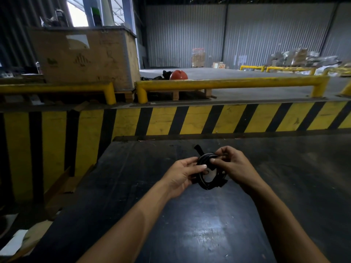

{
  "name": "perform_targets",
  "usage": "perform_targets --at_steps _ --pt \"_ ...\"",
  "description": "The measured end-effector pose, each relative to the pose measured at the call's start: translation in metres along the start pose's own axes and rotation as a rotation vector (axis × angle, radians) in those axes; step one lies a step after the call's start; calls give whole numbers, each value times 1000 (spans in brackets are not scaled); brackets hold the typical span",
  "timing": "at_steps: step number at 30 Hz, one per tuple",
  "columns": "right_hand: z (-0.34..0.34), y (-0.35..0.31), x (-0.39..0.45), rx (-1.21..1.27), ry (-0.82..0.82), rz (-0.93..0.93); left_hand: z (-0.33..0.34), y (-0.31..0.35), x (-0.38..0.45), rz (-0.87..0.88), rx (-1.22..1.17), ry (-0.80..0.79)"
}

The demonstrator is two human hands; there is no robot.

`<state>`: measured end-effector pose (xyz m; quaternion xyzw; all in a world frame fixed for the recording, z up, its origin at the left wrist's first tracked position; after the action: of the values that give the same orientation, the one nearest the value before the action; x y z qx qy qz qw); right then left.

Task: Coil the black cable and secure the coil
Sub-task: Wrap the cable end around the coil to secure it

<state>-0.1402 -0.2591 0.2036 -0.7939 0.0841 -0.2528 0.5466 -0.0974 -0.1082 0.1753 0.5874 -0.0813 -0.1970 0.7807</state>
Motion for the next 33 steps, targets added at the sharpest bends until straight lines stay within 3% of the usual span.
perform_targets --at_steps 4,8,14,16,18,21,24,28,33 --pt "-3 -2 -2 -1 -109 16 0 1 -2 16 62 -37" --pt "-6 3 -1 27 -164 101 5 3 -5 139 251 -22" --pt "-10 13 -1 310 -229 366 7 4 -8 227 442 -50" --pt "-11 14 -3 385 -267 376 6 5 -7 219 484 -36" --pt "-8 12 -5 282 -286 245 3 5 -5 214 517 -23" --pt "-2 7 -9 -118 -206 -138 -3 5 -2 239 632 -40" --pt "0 3 -12 -254 -176 -374 -4 1 -2 235 713 -62" --pt "-1 9 -6 -249 -78 -462 -4 -7 -3 274 823 -99" --pt "-2 21 -2 -210 -40 -418 -3 -11 -7 329 773 -46"
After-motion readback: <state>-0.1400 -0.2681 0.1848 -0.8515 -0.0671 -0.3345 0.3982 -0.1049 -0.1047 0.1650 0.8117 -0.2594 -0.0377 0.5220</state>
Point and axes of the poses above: each hand's wrist, its own x-axis towards the middle knuckle, its own z-axis out of the palm, y = z × x, the point moved 3 cm from there along x, towards the middle knuckle, and after that the axes turned 15 degrees about y, right-handed, at the moved point
